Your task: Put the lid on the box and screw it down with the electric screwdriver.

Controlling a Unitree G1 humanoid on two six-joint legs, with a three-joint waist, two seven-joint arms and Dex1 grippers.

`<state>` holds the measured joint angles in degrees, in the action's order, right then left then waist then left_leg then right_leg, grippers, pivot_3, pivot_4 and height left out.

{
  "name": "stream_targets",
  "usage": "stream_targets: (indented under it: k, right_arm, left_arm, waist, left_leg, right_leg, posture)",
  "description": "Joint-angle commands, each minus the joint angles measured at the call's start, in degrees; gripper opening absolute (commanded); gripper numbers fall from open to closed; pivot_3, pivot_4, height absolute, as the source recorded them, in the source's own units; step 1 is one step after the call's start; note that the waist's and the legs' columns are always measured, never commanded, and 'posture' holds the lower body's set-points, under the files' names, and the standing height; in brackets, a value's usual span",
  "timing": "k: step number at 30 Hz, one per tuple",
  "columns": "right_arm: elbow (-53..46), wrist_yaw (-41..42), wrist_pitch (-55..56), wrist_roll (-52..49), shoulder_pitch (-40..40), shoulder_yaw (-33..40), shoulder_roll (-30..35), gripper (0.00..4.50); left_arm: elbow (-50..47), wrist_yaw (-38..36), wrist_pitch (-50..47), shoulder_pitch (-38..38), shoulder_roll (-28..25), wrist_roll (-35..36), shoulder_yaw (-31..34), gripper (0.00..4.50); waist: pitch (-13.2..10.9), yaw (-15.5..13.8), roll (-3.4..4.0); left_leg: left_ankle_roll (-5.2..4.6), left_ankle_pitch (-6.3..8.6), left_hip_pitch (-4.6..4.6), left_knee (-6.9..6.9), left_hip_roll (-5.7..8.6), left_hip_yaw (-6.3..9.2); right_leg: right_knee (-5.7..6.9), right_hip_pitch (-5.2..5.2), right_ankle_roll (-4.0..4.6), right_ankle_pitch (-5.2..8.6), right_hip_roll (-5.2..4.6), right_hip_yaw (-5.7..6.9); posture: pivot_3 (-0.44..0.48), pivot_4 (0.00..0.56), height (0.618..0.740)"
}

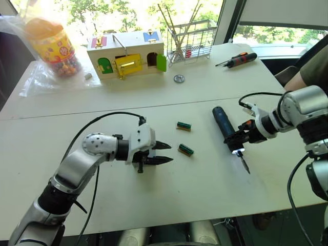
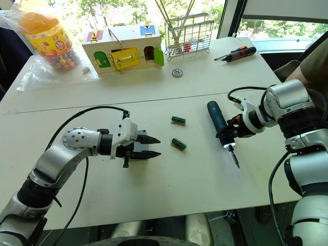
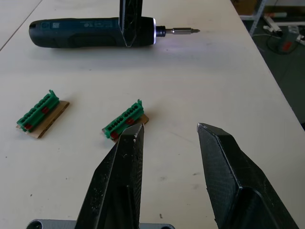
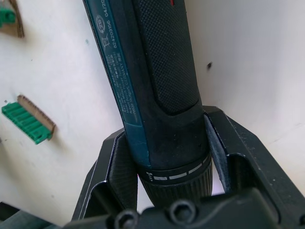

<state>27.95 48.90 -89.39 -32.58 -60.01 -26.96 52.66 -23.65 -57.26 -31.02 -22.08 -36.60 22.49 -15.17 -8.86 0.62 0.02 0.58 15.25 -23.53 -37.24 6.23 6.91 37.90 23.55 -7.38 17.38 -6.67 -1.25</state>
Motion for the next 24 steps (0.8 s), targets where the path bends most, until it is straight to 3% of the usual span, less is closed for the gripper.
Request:
stream_targets:
  k: [1, 5, 10, 13, 16, 19, 24]
  right_arm:
    - [-0.6, 1.8, 1.7, 2.2, -2.6, 0.2, 0.1, 3.01]
    - [-0.1, 1.6, 2.9, 3.8, -3.0, 2.6, -0.7, 4.46]
    - [-6.0, 1.9, 9.6, 5.3, -1.8, 6.5, 0.3, 4.46]
    - [-14.4, 1.3, 17.1, 4.3, 0.6, 13.9, 0.1, 4.46]
    - [-33.0, 6.9, 26.4, -0.1, 10.8, 21.5, 2.6, 4.46]
    - [-53.5, 7.1, 35.9, -3.5, 29.5, 30.4, -0.1, 4.46]
    - [-67.1, 5.7, 39.1, -4.7, 55.2, 34.5, -1.9, 4.46]
  left_arm:
    - [-2.3, 0.7, -0.5, 1.2, -0.4, 0.7, 1.4, 1.8]
    - [-1.7, 0.1, -5.6, 1.0, -0.9, 5.4, 4.3, 1.8]
    - [0.4, -1.0, -8.2, 1.2, -3.2, 9.2, 9.4, 1.8]
    - [1.9, -0.1, -10.6, 1.0, -4.7, 12.6, 15.6, 1.8]
    - [3.7, 0.5, -14.4, 1.6, -7.6, 16.3, 22.5, 1.8]
    - [4.5, -1.7, -18.5, 6.9, -14.5, 18.0, 28.4, 1.8]
    - [2.5, -6.0, -21.1, 23.0, -21.5, 19.0, 36.0, 1.8]
  waist:
    - [0.0, 0.1, 0.0]
    - [0.0, 0.0, 0.0]
    - [0.0, 0.1, 0.0]
    - [0.0, 0.1, 0.0]
    - [0.0, -0.1, -0.02]
    - [0.0, 0.0, -0.12]
    - [0.0, 0.0, -0.07]
  left_leg:
    - [0.0, 0.0, 0.0, 0.01, 0.0, -0.01]
    - [0.0, 0.0, 0.0, 0.01, -0.02, 0.0]
    - [0.0, 0.0, 0.0, 0.02, -0.01, 0.0]
    - [0.0, 0.0, 0.0, 0.02, -0.02, 0.0]
    - [0.01, 0.0, 0.0, 0.05, -0.05, 0.04]
    - [-0.01, 0.03, 0.02, 0.07, -0.08, 0.25]
    - [-0.02, 0.03, 0.12, 0.05, -0.05, 0.06]
  right_leg:
    - [0.0, 0.02, 0.0, 0.0, 0.0, 0.0]
    - [0.02, 0.02, 0.0, 0.0, 0.01, 0.0]
    - [0.05, 0.06, 0.0, 0.0, 0.02, 0.0]
    - [0.06, 0.08, 0.0, 0.0, 0.01, 0.01]
    - [0.07, 0.09, -0.01, 0.0, 0.04, 0.05]
    - [0.08, 0.01, -0.01, 0.0, 0.06, 0.22]
    - [0.08, -0.06, -0.02, 0.0, -0.02, 0.09]
  posture:
    - [0.0, 0.15, 0.74]
    - [0.0, 0.15, 0.74]
    - [0.0, 0.15, 0.74]
    - [0.0, 0.15, 0.74]
    - [0.0, 0.15, 0.74]
    - [0.0, 0.15, 0.74]
    - [0.0, 0.15, 0.74]
